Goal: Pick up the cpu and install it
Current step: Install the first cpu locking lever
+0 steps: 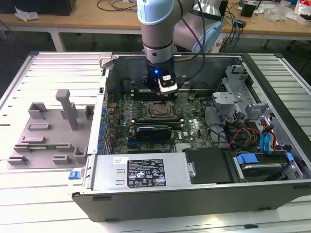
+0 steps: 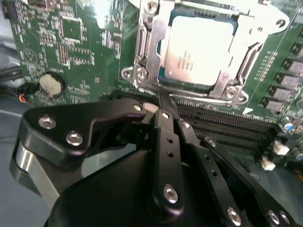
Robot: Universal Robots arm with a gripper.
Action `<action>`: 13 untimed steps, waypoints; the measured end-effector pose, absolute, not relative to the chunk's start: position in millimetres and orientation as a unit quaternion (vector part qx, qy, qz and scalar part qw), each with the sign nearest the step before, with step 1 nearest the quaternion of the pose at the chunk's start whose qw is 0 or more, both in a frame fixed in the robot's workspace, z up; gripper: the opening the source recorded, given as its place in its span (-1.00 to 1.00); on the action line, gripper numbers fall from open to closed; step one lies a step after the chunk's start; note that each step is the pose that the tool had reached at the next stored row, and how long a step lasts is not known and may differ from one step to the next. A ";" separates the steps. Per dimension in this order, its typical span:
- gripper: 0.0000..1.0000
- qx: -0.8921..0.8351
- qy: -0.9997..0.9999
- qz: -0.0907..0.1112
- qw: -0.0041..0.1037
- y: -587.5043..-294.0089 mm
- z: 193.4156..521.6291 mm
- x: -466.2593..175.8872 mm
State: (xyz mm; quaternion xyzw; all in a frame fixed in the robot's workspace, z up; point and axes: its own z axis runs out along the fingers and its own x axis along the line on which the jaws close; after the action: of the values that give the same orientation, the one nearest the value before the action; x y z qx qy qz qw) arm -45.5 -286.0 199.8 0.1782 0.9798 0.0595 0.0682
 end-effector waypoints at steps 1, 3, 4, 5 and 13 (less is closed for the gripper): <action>-0.79 0.178 0.980 0.064 0.068 -286.2 199.7 -45.5; -0.79 0.179 0.979 0.069 0.067 -287.1 199.6 -45.5; -0.79 0.179 0.979 0.072 0.067 -287.7 199.7 -45.5; -0.79 0.179 0.979 0.073 0.066 -287.7 201.0 -45.5; -0.79 0.178 0.980 0.058 0.069 -292.4 225.0 -46.3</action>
State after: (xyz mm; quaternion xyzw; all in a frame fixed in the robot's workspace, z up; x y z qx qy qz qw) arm -46.3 -292.4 225.0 0.1780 0.9799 0.0582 0.0690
